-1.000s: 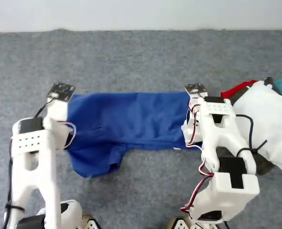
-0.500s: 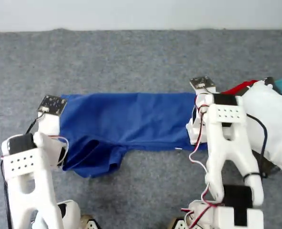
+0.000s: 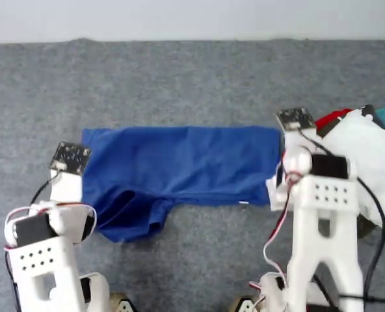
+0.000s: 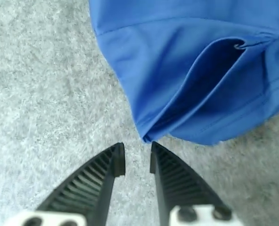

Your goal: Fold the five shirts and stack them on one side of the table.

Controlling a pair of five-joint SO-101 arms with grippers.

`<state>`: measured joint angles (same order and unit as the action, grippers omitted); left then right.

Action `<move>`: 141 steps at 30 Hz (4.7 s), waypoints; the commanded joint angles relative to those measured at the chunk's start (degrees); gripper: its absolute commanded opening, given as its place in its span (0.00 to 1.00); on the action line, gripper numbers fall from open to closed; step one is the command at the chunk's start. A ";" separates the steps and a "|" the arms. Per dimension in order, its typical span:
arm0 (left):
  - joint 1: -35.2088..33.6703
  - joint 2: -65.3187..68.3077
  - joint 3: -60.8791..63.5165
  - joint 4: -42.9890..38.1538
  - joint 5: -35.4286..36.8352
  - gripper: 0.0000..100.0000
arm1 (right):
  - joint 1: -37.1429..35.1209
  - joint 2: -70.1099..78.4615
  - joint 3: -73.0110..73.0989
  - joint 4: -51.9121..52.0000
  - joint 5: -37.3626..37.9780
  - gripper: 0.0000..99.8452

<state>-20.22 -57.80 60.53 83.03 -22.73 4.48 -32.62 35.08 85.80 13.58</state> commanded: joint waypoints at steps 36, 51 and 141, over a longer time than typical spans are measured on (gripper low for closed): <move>-0.44 -4.13 7.16 -6.33 2.55 0.10 | 0.66 -9.45 27.96 -17.27 4.22 0.18; -0.44 -4.13 7.16 -6.42 2.55 0.10 | 1.10 -10.07 44.48 -34.15 -2.55 0.18; -0.35 -4.48 7.52 -6.51 2.81 0.10 | 1.01 -10.07 44.57 -33.98 -5.45 0.18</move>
<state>-20.22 -61.58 68.53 76.18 -20.35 5.10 -43.08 78.42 53.01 8.84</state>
